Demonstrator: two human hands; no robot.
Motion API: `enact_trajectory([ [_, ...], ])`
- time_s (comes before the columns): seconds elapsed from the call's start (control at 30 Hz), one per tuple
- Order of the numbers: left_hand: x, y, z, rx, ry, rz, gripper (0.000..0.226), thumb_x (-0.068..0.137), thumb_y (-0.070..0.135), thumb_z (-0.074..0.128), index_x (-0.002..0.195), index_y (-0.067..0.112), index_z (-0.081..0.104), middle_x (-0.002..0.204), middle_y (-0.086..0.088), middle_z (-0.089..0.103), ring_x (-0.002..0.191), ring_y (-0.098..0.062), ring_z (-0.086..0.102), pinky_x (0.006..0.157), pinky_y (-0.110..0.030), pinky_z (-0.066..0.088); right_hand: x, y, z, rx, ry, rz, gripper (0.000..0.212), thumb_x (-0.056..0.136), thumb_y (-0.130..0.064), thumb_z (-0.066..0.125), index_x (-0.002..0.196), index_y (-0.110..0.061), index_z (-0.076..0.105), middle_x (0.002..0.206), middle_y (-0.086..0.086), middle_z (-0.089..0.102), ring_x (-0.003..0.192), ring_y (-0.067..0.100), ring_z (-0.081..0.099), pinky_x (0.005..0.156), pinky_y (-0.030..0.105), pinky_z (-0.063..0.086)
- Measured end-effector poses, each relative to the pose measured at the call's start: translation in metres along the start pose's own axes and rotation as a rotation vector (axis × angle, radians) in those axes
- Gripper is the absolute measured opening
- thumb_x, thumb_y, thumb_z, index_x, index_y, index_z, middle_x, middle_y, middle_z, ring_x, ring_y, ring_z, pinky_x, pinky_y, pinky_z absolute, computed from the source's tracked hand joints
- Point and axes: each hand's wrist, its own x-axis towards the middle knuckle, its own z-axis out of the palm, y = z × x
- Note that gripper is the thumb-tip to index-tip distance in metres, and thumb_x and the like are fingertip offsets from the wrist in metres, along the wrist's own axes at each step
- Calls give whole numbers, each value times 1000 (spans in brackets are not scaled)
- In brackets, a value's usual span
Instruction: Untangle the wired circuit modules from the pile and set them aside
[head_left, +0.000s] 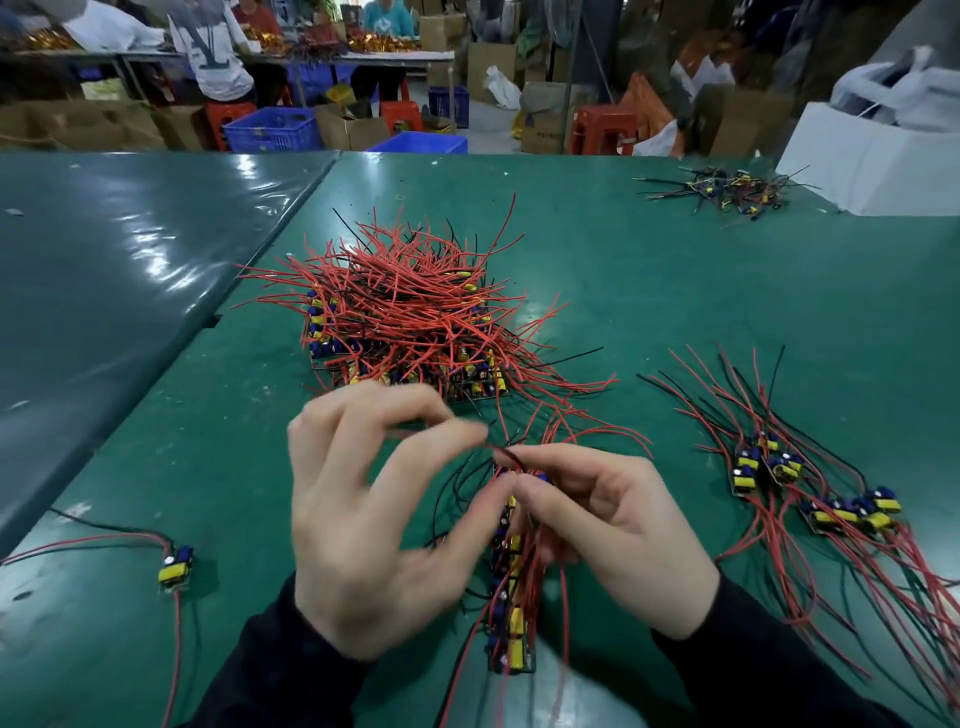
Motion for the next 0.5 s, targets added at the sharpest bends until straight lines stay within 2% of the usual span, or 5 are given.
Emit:
enact_trajectory([
  [0.1, -6, 11, -3, -149, -15, 74, 14, 86, 19, 66, 75, 16, 58, 65, 1, 56, 61, -18, 48, 60, -31, 40, 0, 4, 1, -66, 40, -42, 26, 68, -26, 75, 94, -24, 71, 66, 2, 59, 51, 6, 50, 52, 17, 39],
  [0.23, -11, 12, 10, -46, -301, -182, 40, 94, 31, 52, 58, 14, 57, 52, 8, 43, 47, -17, 43, 43, -33, 39, 0, 7, -3, -169, 104, -73, 29, 66, -21, 80, 94, -28, 73, 64, 5, 53, 57, 12, 40, 54, 25, 36],
  [0.33, -11, 4, 15, -52, -426, -376, 33, 89, 41, 52, 74, 18, 71, 69, 9, 65, 63, -13, 63, 57, -33, 50, -1, 7, -4, -147, 108, -69, 32, 62, -22, 81, 92, -26, 69, 69, 18, 63, 55, 15, 46, 52, 26, 38],
  [0.43, -8, 2, 17, -358, -357, -555, 10, 79, 26, 68, 84, 22, 76, 85, 13, 72, 78, -4, 67, 67, -27, 52, -1, 9, -5, -133, 97, -43, 29, 59, -24, 82, 84, -26, 69, 65, 12, 62, 52, 15, 49, 50, 24, 41],
  [0.5, -6, 2, 16, -599, -389, -689, 14, 76, 19, 70, 88, 23, 77, 92, 11, 74, 88, -8, 69, 75, -28, 55, 0, 10, -5, -114, 98, -16, 30, 58, -23, 86, 82, -22, 69, 66, 13, 60, 54, 17, 49, 52, 28, 42],
])
